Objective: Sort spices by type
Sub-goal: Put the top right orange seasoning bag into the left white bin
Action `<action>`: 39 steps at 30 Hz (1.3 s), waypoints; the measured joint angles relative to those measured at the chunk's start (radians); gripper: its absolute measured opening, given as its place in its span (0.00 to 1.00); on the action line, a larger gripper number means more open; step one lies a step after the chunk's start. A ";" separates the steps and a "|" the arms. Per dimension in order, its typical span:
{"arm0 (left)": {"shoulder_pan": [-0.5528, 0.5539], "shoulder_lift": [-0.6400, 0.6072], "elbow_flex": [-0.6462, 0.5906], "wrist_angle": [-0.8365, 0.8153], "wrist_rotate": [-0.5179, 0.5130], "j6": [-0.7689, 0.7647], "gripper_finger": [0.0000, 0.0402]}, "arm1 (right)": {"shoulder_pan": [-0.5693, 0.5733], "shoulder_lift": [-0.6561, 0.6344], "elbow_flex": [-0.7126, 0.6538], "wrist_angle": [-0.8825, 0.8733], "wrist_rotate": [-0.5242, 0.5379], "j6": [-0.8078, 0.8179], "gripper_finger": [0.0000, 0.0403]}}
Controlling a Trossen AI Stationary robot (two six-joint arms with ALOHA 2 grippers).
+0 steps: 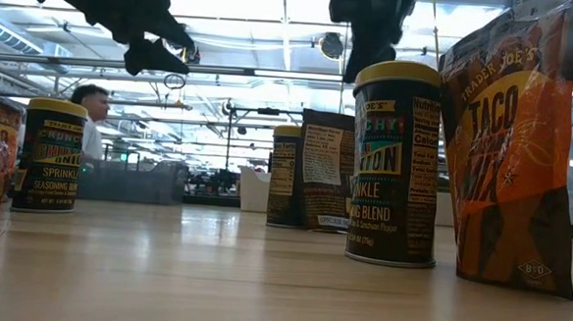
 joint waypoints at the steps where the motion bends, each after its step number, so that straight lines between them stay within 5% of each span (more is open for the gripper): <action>1: 0.000 0.000 0.000 0.000 0.011 0.014 0.73 | 0.031 0.000 0.000 0.005 0.000 0.023 0.00; 15: -0.006 0.050 0.000 0.201 0.223 0.060 0.73 | 0.356 0.000 0.001 0.166 0.010 0.192 0.01; 28: -0.081 0.115 0.000 0.278 0.212 -0.122 0.73 | 0.320 0.029 0.001 0.140 0.038 0.092 0.28; 39: -0.221 0.098 0.000 0.273 0.004 -0.200 0.73 | 0.253 0.156 0.001 0.088 0.058 -0.046 0.43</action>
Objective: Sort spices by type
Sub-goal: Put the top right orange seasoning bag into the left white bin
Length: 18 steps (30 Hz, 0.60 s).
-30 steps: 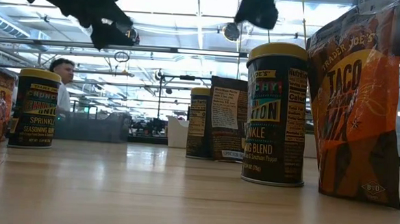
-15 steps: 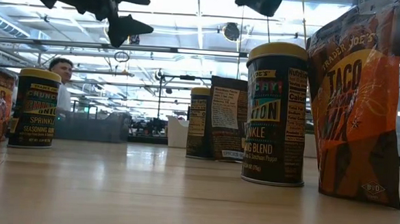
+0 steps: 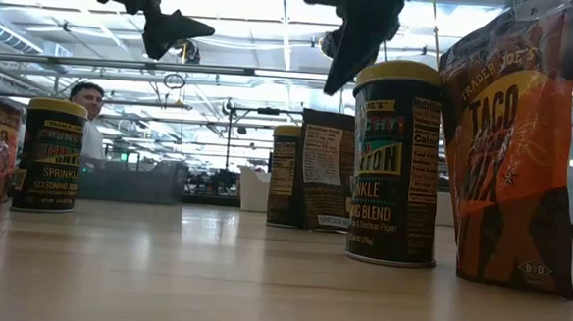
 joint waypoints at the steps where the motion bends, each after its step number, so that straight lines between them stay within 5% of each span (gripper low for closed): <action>1: -0.009 0.000 0.000 -0.005 -0.014 0.000 0.73 | -0.004 0.009 0.000 -0.007 -0.003 -0.004 0.43; 18: -0.042 0.000 0.000 -0.171 -0.119 0.000 0.73 | -0.015 0.148 -0.001 -0.012 -0.049 -0.046 0.42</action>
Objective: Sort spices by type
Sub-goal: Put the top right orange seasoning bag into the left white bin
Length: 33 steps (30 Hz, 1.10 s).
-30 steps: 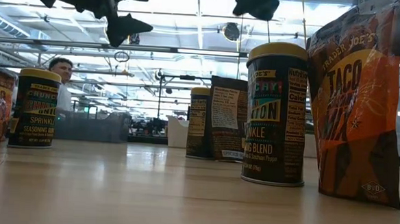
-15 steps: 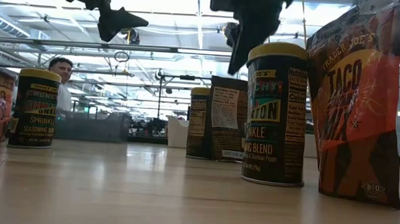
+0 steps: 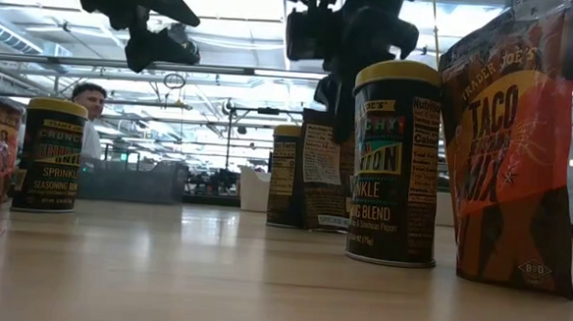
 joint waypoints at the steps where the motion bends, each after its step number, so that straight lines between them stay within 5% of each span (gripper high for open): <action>1: 0.000 0.000 0.000 0.000 0.000 0.000 0.73 | -0.002 0.004 0.000 0.002 0.000 0.000 0.42; 8: 0.000 0.000 0.000 -0.004 -0.005 0.000 0.73 | -0.011 0.005 0.000 0.019 0.003 -0.003 0.32; 18: 0.000 0.000 0.000 -0.005 -0.016 0.001 0.73 | -0.023 0.005 0.000 0.017 -0.006 -0.006 0.02; 33: 0.000 0.000 0.000 -0.009 -0.020 0.010 0.73 | -0.024 -0.040 0.000 -0.024 -0.028 0.002 0.00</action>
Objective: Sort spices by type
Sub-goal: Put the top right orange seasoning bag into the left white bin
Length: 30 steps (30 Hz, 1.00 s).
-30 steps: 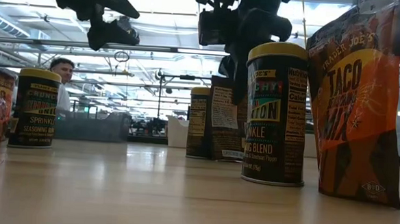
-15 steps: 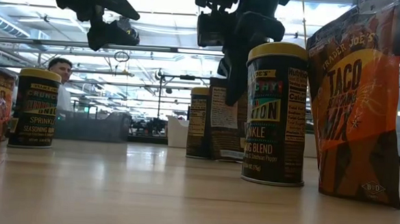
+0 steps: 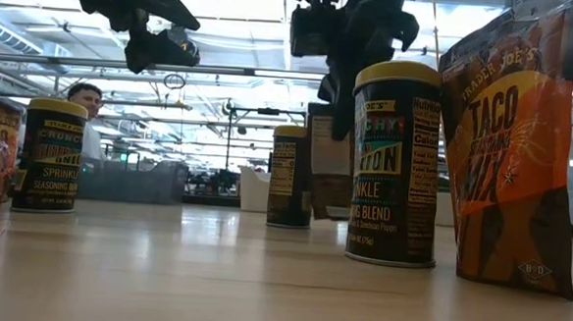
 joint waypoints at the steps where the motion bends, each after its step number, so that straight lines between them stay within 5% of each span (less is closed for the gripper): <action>1: 0.000 0.000 0.000 -0.001 0.000 0.000 0.73 | 0.000 -0.009 0.000 -0.010 0.000 0.001 0.00; 15: 0.000 0.000 0.000 -0.001 -0.020 0.025 0.73 | -0.063 -0.185 0.000 -0.048 0.001 0.037 0.00; 30: 0.000 0.000 0.000 -0.001 -0.022 0.026 0.73 | -0.259 -0.202 0.000 0.067 0.045 -0.017 0.00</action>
